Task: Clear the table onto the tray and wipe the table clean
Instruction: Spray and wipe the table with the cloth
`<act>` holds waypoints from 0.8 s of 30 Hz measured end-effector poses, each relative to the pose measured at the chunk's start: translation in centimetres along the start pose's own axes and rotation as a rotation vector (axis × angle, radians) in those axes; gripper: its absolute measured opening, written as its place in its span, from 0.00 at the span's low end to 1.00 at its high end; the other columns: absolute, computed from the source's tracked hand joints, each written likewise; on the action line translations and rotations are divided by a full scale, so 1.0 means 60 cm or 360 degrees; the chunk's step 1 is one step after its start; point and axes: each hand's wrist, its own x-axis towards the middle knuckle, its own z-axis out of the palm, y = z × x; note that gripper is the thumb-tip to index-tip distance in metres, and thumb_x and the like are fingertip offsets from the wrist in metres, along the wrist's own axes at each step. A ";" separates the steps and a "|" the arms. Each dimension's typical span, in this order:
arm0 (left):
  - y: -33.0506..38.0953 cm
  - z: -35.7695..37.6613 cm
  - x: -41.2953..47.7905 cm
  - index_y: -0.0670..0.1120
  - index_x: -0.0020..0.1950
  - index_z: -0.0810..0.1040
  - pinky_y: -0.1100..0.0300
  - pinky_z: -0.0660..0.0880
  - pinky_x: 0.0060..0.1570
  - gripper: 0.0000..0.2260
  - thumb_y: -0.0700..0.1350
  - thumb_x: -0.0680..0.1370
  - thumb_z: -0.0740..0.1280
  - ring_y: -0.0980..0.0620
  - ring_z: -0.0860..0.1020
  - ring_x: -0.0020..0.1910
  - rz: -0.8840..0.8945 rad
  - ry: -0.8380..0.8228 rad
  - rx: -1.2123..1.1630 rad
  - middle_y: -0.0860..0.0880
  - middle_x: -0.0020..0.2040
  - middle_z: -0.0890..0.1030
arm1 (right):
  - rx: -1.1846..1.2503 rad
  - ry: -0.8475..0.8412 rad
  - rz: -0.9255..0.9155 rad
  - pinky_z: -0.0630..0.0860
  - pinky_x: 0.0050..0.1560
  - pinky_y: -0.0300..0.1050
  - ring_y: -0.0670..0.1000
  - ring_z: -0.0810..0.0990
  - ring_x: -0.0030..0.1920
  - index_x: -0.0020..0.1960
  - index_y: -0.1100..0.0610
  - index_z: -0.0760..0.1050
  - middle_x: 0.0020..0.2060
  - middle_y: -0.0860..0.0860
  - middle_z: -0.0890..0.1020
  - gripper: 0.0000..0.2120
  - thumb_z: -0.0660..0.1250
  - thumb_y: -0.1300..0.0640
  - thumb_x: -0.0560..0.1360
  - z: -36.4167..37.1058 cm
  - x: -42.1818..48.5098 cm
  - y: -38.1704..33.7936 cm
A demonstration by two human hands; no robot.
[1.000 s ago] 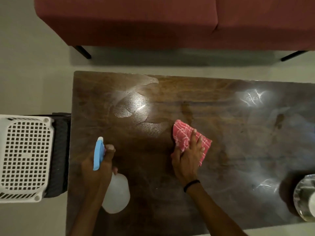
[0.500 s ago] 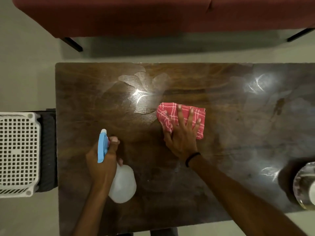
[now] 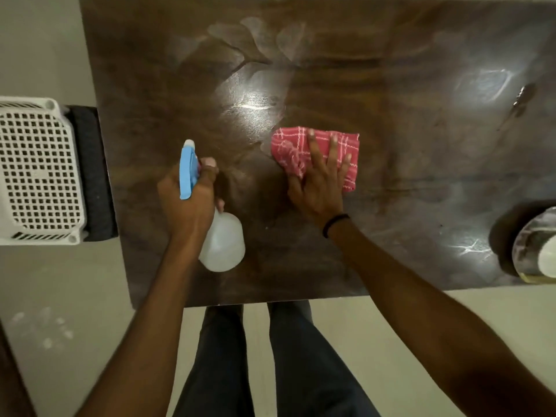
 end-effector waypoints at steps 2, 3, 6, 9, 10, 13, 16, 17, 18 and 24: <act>-0.007 -0.006 -0.006 0.45 0.49 0.78 0.51 0.81 0.34 0.07 0.48 0.78 0.71 0.54 0.81 0.30 0.0013 -0.0010 0.0019 0.49 0.40 0.81 | 0.0621 0.0178 0.0291 0.64 0.71 0.63 0.58 0.72 0.70 0.69 0.58 0.74 0.67 0.59 0.77 0.25 0.55 0.45 0.78 -0.056 0.024 -0.018; -0.010 -0.011 -0.010 0.46 0.48 0.77 0.54 0.81 0.35 0.07 0.48 0.78 0.70 0.56 0.80 0.30 0.0010 -0.0002 0.0041 0.51 0.38 0.80 | 0.0968 0.0239 0.0435 0.76 0.60 0.50 0.47 0.80 0.56 0.58 0.60 0.78 0.53 0.56 0.83 0.22 0.56 0.46 0.77 -0.086 0.030 -0.025; -0.022 -0.026 -0.020 0.52 0.50 0.75 0.50 0.84 0.43 0.09 0.55 0.77 0.70 0.54 0.81 0.31 -0.0028 0.0099 0.0163 0.54 0.39 0.79 | 0.1398 0.0200 0.0802 0.69 0.28 0.36 0.39 0.72 0.25 0.33 0.54 0.73 0.25 0.42 0.75 0.12 0.60 0.49 0.71 -0.125 0.024 -0.009; -0.030 -0.045 -0.026 0.50 0.55 0.74 0.46 0.83 0.46 0.11 0.53 0.77 0.70 0.52 0.80 0.33 0.0000 0.0070 0.0156 0.55 0.40 0.78 | 0.1347 -0.0010 0.0743 0.68 0.37 0.45 0.46 0.73 0.31 0.31 0.52 0.71 0.27 0.43 0.76 0.12 0.62 0.47 0.69 -0.124 -0.003 0.011; -0.033 -0.053 -0.029 0.48 0.56 0.74 0.46 0.83 0.48 0.12 0.53 0.77 0.70 0.51 0.79 0.34 0.0020 0.0063 0.0169 0.54 0.41 0.78 | 0.1280 -0.0133 0.0664 0.69 0.42 0.47 0.49 0.76 0.37 0.36 0.52 0.75 0.35 0.48 0.80 0.12 0.62 0.45 0.70 -0.111 -0.012 0.013; -0.048 -0.075 -0.034 0.43 0.60 0.75 0.62 0.82 0.45 0.16 0.52 0.78 0.69 0.57 0.80 0.34 0.0138 0.0072 0.0262 0.52 0.42 0.77 | 0.0498 -0.0246 0.0366 0.63 0.71 0.61 0.62 0.67 0.72 0.74 0.49 0.66 0.73 0.58 0.69 0.28 0.54 0.39 0.78 -0.043 -0.051 0.009; -0.066 -0.101 -0.039 0.46 0.54 0.74 0.76 0.74 0.32 0.11 0.51 0.78 0.69 0.68 0.78 0.31 0.0298 0.0015 0.0321 0.56 0.37 0.75 | -0.0170 -0.0051 0.0148 0.43 0.71 0.78 0.69 0.46 0.79 0.80 0.42 0.45 0.81 0.56 0.51 0.33 0.50 0.36 0.79 0.047 -0.103 -0.025; -0.073 -0.114 -0.037 0.48 0.52 0.74 0.72 0.77 0.31 0.10 0.52 0.78 0.69 0.64 0.79 0.30 0.0340 -0.0012 0.0298 0.58 0.35 0.75 | -0.0204 -0.0029 0.0211 0.44 0.71 0.80 0.69 0.45 0.79 0.80 0.42 0.42 0.81 0.57 0.51 0.34 0.51 0.37 0.79 0.074 -0.127 -0.038; -0.083 -0.127 -0.034 0.50 0.51 0.74 0.64 0.81 0.33 0.10 0.54 0.78 0.69 0.58 0.80 0.29 0.0380 -0.0048 0.0285 0.59 0.35 0.76 | -0.0139 -0.0010 0.0306 0.46 0.70 0.80 0.69 0.45 0.79 0.81 0.43 0.40 0.81 0.58 0.51 0.35 0.53 0.38 0.79 0.094 -0.161 -0.062; -0.114 -0.184 -0.024 0.45 0.51 0.77 0.58 0.80 0.33 0.10 0.51 0.78 0.70 0.56 0.79 0.28 0.0431 -0.0094 0.0197 0.56 0.34 0.77 | -0.0033 -0.0121 0.0378 0.48 0.70 0.79 0.68 0.42 0.79 0.82 0.43 0.46 0.81 0.57 0.47 0.34 0.52 0.38 0.79 0.195 -0.318 -0.189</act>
